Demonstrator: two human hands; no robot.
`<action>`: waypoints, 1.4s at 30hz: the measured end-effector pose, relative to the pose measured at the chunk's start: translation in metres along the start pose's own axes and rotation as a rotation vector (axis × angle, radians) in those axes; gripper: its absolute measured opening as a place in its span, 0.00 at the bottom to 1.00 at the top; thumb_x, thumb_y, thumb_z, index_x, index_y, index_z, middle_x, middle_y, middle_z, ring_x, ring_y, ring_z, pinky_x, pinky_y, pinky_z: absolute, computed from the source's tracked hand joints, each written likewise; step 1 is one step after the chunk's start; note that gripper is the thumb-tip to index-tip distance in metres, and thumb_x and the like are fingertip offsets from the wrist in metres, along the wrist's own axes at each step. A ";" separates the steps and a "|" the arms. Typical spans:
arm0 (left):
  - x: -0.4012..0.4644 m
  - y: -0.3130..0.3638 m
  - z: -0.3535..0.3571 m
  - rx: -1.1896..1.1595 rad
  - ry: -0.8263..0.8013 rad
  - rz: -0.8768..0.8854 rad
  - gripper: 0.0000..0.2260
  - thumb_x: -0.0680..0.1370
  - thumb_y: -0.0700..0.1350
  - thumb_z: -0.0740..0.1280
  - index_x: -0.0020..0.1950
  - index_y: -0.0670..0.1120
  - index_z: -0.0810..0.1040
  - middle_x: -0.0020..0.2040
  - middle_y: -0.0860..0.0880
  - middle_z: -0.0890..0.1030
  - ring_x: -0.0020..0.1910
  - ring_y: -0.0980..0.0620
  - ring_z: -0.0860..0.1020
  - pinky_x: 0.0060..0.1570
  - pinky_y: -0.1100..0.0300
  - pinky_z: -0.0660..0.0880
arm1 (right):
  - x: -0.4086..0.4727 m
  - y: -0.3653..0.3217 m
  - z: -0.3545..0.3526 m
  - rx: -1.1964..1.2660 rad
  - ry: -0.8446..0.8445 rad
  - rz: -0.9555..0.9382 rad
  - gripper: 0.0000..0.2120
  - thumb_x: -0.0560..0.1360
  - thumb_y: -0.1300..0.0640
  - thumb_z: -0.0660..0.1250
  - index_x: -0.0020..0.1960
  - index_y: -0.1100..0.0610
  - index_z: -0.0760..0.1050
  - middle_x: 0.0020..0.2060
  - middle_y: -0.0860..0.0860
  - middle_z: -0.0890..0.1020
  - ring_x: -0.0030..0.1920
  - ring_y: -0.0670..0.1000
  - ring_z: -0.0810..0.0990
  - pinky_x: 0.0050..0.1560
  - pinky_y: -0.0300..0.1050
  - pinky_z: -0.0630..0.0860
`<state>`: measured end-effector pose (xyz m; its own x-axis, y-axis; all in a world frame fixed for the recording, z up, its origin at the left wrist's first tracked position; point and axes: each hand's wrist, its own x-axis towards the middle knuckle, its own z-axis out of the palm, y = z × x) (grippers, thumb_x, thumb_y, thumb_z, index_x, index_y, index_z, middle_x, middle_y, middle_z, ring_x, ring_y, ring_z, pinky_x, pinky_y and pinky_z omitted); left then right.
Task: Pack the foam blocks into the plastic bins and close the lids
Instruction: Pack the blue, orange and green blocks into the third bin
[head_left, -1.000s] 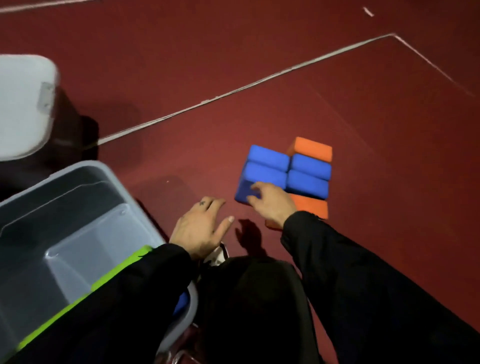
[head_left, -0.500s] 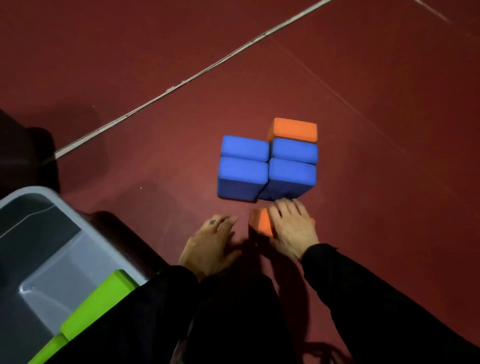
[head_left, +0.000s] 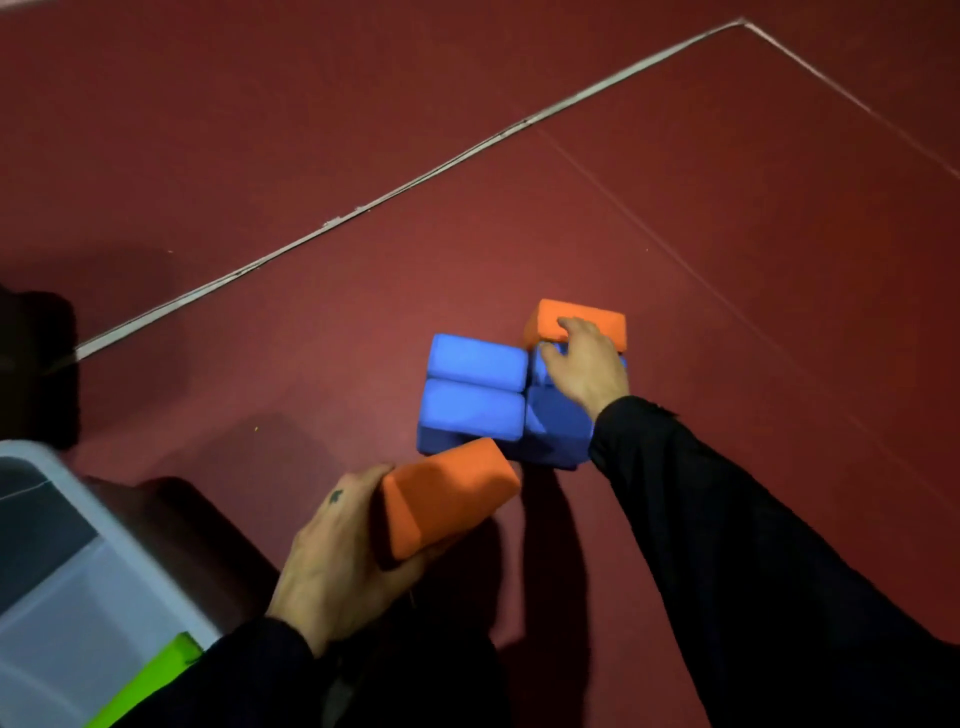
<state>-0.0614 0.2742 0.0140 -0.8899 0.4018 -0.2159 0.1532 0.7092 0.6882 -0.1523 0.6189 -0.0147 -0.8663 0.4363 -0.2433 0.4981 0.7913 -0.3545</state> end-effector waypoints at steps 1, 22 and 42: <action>0.001 0.001 -0.002 -0.006 0.008 0.004 0.39 0.61 0.64 0.78 0.68 0.64 0.65 0.56 0.66 0.70 0.59 0.53 0.78 0.53 0.57 0.75 | 0.015 0.002 0.003 -0.033 -0.033 0.036 0.25 0.80 0.49 0.64 0.72 0.60 0.72 0.74 0.59 0.71 0.71 0.63 0.71 0.71 0.54 0.68; 0.006 0.004 -0.023 -0.065 0.084 -0.049 0.36 0.61 0.63 0.75 0.66 0.65 0.64 0.54 0.65 0.72 0.55 0.57 0.77 0.52 0.57 0.73 | 0.069 0.006 -0.030 -0.251 0.023 -0.158 0.39 0.73 0.35 0.71 0.76 0.56 0.67 0.68 0.61 0.75 0.65 0.66 0.74 0.65 0.59 0.72; -0.249 -0.078 -0.194 0.207 0.665 -0.208 0.40 0.63 0.59 0.68 0.73 0.48 0.68 0.64 0.46 0.75 0.64 0.41 0.71 0.65 0.51 0.65 | -0.222 -0.245 -0.081 0.066 0.165 -0.735 0.40 0.68 0.30 0.70 0.73 0.51 0.72 0.63 0.55 0.77 0.65 0.59 0.76 0.65 0.54 0.71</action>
<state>0.0653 0.0061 0.1482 -0.9724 -0.1441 0.1835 -0.0285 0.8540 0.5194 -0.0847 0.3629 0.1993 -0.9682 -0.1312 0.2130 -0.2131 0.8783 -0.4280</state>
